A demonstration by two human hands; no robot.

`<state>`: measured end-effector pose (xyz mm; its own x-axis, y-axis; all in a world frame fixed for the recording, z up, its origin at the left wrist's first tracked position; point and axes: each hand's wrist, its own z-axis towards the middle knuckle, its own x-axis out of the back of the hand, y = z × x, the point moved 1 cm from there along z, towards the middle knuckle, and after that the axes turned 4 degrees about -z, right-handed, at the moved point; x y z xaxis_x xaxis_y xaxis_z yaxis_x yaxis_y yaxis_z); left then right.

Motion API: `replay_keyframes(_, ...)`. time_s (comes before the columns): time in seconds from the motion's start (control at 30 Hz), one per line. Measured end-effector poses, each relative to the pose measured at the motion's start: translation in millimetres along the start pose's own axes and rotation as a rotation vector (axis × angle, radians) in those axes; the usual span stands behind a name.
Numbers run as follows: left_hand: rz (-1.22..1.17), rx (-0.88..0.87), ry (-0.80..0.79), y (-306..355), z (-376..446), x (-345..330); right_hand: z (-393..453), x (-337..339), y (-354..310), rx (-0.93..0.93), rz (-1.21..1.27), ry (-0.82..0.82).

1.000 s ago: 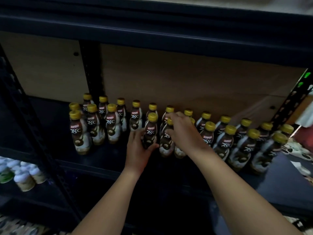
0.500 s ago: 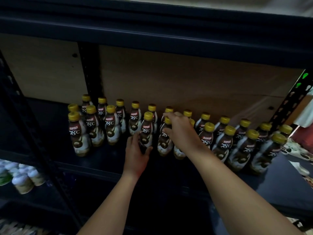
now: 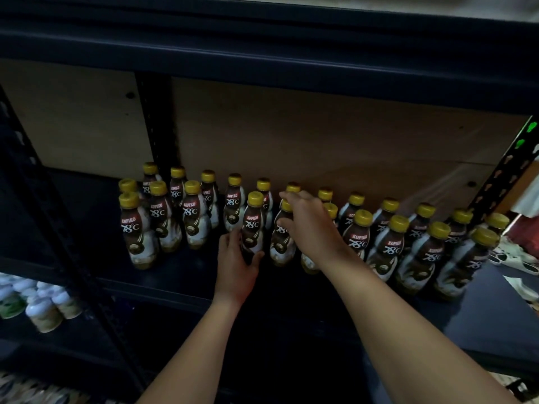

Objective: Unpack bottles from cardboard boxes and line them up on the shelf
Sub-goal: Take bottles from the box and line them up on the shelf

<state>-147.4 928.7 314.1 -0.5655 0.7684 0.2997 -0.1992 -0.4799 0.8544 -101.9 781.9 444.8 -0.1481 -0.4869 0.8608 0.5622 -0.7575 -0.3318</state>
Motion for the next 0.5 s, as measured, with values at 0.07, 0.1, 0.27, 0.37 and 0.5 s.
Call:
replay_keyframes(0.07, -0.005, 0.005, -0.002, 0.0, 0.0, -0.1, 0.1, -0.5, 0.4, 0.001, 0.004, -0.001)
replay_keyframes(0.1, -0.007, 0.007, -0.001, 0.2, -0.1, -0.2, 0.2, -0.7, 0.4, -0.001, 0.005, -0.005)
replay_keyframes(0.27, -0.012, 0.02, -0.002, -2.4, -0.6, -0.9, 1.7, -0.8, 1.6, -0.014, -0.002, -0.022)
replay_keyframes(0.37, -0.01, 0.03, -0.002, -4.1, -0.6, -0.9, 2.2, -0.1, 2.3, -0.018, -0.003, -0.026)
replay_keyframes(0.5, -0.022, 0.028, -0.001, -4.0, -1.2, -1.1, 1.9, -0.3, 1.5, -0.019, 0.002, -0.029)
